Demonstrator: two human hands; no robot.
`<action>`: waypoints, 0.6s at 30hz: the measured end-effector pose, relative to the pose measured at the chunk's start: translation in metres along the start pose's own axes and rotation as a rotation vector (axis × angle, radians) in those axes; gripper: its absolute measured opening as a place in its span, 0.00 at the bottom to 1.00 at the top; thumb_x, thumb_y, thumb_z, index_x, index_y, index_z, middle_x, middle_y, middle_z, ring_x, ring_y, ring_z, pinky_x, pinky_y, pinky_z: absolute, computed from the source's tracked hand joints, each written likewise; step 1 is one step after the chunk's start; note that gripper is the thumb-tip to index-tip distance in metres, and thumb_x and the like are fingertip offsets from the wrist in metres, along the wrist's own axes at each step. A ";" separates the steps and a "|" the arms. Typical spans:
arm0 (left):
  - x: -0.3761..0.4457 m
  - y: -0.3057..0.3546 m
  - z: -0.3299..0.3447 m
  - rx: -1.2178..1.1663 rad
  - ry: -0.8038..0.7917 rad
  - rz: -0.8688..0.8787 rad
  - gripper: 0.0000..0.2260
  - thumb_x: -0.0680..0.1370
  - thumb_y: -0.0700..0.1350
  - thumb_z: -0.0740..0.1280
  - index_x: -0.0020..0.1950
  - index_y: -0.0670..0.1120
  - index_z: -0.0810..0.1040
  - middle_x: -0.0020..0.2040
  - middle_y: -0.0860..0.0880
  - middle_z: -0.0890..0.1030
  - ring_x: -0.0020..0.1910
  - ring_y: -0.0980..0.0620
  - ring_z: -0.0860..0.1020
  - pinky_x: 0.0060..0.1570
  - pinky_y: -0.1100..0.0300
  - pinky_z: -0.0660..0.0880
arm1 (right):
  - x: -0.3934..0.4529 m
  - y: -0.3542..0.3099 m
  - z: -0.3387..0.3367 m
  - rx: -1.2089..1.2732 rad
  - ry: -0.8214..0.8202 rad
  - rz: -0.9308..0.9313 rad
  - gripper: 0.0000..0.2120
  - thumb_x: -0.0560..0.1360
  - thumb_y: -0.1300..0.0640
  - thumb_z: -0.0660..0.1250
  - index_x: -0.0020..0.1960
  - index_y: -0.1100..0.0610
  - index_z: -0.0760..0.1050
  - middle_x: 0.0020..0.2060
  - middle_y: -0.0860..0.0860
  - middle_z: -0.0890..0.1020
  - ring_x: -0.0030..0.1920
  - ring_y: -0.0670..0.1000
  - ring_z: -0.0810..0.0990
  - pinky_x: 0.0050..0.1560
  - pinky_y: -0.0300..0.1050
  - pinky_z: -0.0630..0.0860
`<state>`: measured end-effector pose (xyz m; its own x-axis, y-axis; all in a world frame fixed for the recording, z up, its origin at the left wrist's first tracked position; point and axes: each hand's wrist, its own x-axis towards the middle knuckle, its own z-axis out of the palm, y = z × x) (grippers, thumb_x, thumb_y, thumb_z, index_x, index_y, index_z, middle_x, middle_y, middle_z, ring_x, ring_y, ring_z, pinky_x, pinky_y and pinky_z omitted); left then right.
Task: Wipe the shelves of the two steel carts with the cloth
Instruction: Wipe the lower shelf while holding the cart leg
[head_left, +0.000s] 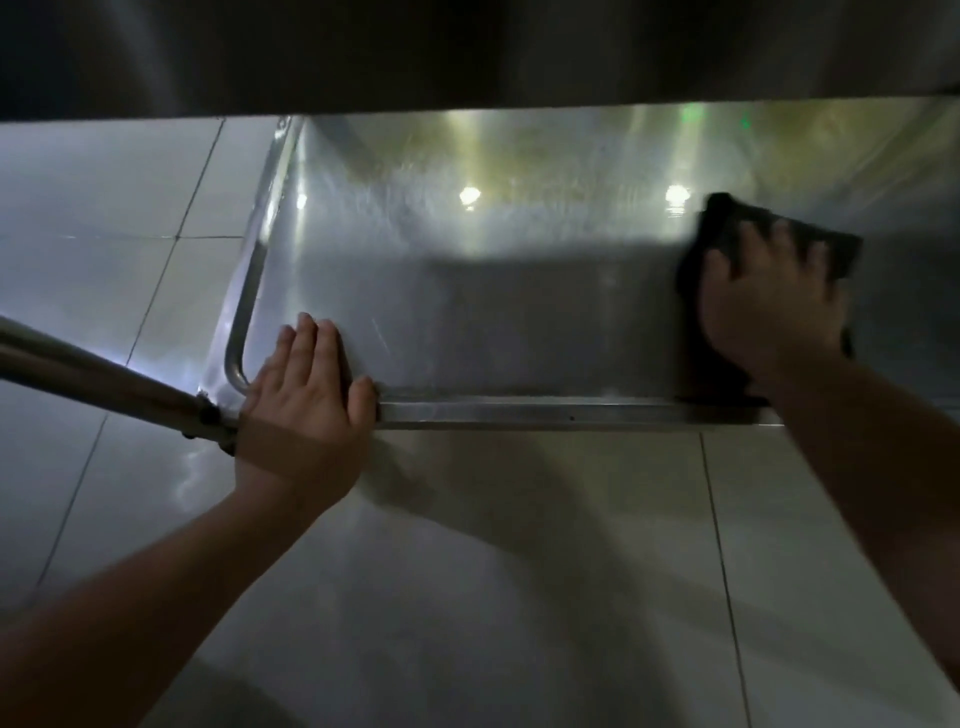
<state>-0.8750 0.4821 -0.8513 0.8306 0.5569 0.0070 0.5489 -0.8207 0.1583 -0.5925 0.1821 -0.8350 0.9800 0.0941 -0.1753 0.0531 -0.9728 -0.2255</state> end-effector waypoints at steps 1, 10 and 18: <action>0.000 0.000 0.002 0.008 0.001 0.000 0.35 0.84 0.60 0.47 0.86 0.41 0.56 0.85 0.41 0.56 0.85 0.44 0.51 0.83 0.47 0.49 | 0.002 0.007 -0.003 -0.004 -0.010 0.046 0.34 0.81 0.35 0.44 0.85 0.46 0.50 0.85 0.48 0.50 0.84 0.60 0.46 0.81 0.66 0.43; 0.002 -0.002 0.003 0.017 -0.024 -0.014 0.35 0.84 0.62 0.43 0.87 0.43 0.50 0.87 0.43 0.51 0.86 0.48 0.47 0.84 0.47 0.48 | -0.039 -0.170 0.045 0.013 -0.013 -0.116 0.33 0.84 0.40 0.44 0.85 0.51 0.48 0.85 0.52 0.47 0.83 0.64 0.43 0.79 0.68 0.40; -0.004 0.001 0.004 -0.051 0.038 -0.050 0.36 0.84 0.62 0.44 0.87 0.43 0.43 0.87 0.41 0.44 0.86 0.47 0.42 0.84 0.46 0.45 | -0.099 -0.255 0.069 -0.080 -0.246 -0.958 0.28 0.86 0.41 0.45 0.85 0.44 0.51 0.85 0.46 0.50 0.84 0.55 0.44 0.81 0.61 0.38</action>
<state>-0.8774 0.4785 -0.8551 0.7976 0.6021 0.0354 0.5832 -0.7848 0.2097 -0.7165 0.4352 -0.8266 0.4497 0.8806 -0.1491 0.8235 -0.4735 -0.3125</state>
